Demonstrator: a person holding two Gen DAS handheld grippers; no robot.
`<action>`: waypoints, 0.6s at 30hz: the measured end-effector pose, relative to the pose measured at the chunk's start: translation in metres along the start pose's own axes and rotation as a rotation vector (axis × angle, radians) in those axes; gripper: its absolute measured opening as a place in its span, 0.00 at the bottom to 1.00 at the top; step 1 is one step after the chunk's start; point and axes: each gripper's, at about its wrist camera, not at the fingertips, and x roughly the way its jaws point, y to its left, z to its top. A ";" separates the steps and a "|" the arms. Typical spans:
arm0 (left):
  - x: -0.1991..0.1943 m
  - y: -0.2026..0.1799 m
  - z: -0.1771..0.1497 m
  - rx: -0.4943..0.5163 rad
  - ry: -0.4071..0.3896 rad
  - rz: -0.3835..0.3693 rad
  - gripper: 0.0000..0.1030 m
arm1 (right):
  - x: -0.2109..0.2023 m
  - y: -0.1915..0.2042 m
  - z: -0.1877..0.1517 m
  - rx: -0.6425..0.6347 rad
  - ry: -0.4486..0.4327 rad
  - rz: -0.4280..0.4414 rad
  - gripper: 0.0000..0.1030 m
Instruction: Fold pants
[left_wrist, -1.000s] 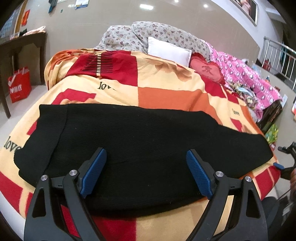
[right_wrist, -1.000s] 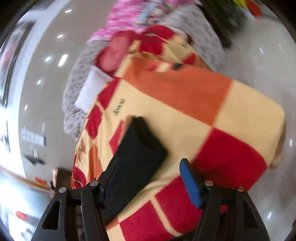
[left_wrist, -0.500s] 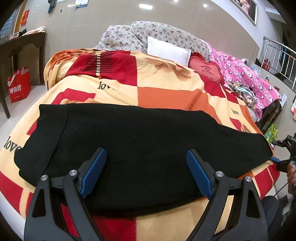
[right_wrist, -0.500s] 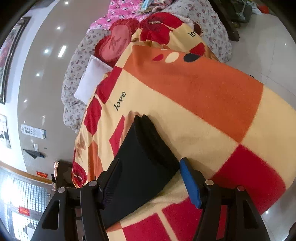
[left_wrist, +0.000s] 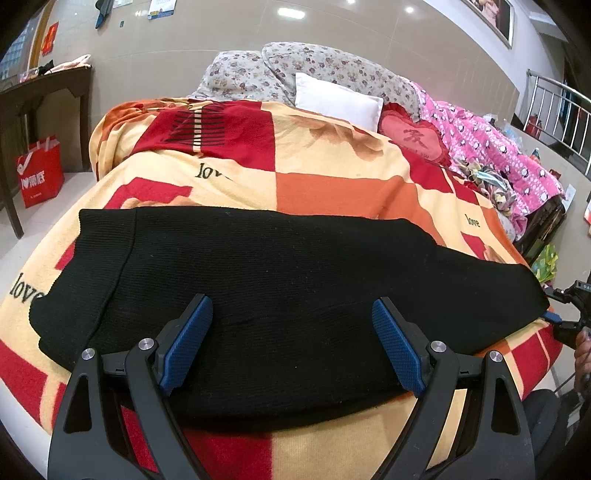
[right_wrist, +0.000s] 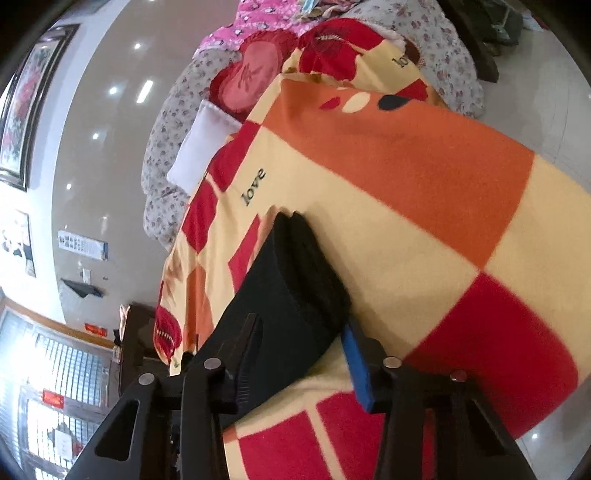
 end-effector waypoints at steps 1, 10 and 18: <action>0.000 0.000 0.000 0.002 0.001 0.002 0.86 | 0.000 -0.003 0.002 0.020 -0.007 -0.001 0.32; 0.000 0.000 0.000 -0.007 -0.003 -0.009 0.86 | -0.002 -0.004 -0.005 -0.043 -0.043 -0.030 0.15; -0.024 -0.072 0.042 0.067 -0.019 -0.295 0.86 | -0.006 0.045 -0.032 -0.396 -0.176 -0.188 0.08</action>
